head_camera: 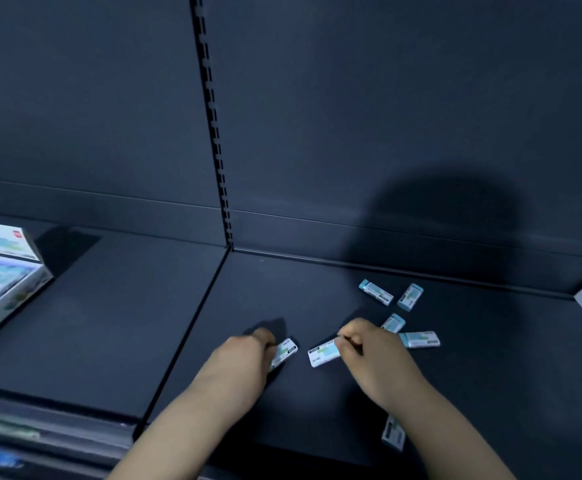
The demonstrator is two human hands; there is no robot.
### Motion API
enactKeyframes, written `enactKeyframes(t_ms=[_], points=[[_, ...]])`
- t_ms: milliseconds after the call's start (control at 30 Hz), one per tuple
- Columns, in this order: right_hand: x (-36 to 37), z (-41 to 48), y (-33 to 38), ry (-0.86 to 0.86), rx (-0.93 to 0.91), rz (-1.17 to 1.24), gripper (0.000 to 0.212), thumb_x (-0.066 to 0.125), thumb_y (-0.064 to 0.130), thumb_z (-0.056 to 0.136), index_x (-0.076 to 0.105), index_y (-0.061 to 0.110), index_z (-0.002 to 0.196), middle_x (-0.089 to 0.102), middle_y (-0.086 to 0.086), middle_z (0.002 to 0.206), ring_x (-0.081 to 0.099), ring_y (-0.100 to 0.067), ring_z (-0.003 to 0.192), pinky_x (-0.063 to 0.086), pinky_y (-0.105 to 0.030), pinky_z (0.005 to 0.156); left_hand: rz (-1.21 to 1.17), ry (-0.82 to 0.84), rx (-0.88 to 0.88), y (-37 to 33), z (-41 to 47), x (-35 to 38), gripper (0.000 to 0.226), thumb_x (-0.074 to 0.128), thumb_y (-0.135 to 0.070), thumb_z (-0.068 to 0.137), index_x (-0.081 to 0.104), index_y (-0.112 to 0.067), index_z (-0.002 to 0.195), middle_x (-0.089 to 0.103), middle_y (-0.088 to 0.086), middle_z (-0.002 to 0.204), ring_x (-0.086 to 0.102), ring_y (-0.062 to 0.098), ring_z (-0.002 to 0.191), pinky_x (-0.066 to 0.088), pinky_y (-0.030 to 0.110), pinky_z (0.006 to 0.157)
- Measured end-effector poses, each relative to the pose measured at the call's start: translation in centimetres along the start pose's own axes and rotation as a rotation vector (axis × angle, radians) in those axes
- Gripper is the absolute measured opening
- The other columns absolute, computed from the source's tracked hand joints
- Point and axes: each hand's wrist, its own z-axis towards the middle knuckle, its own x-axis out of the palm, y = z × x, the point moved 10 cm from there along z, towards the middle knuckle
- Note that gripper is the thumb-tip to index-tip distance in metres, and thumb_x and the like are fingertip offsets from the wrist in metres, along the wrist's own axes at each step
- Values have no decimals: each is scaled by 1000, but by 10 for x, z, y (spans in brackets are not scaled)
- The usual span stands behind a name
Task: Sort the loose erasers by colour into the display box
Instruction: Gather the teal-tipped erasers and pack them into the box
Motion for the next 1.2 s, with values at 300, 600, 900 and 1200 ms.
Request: enactKeyframes(t_ms=[300,600,900,1200], points=[[-1,-11,2,-52,51,-100,19,47,39,91,57,30,105,67,8,97,60,-16,93,47,-31,84,76,114,73,-5,4,9,27,36,-45,97,48,-26,111,64,3,100,58,26,94,48,33,80],[-5,-26,-4,-123,111,-169,24,48,45,90,58,28,104,68,6,99,59,-17,98,44,-31,86,277,55,279,-25,13,5,37,51,-21,91,50,-39,123,41,-1,120,46,22,113,40,27,92],[0,-38,-3,-140,175,-265,29,43,48,91,54,24,101,66,1,102,58,-20,99,41,-31,82,119,-62,335,-35,9,0,42,52,-41,91,49,-28,131,43,0,127,45,19,119,39,25,100],[10,-41,8,-101,165,-357,28,40,47,92,56,24,97,65,3,98,56,-18,99,36,-33,83,94,-16,169,-23,16,-1,29,47,-29,91,50,-24,119,66,5,102,62,26,94,51,30,78]])
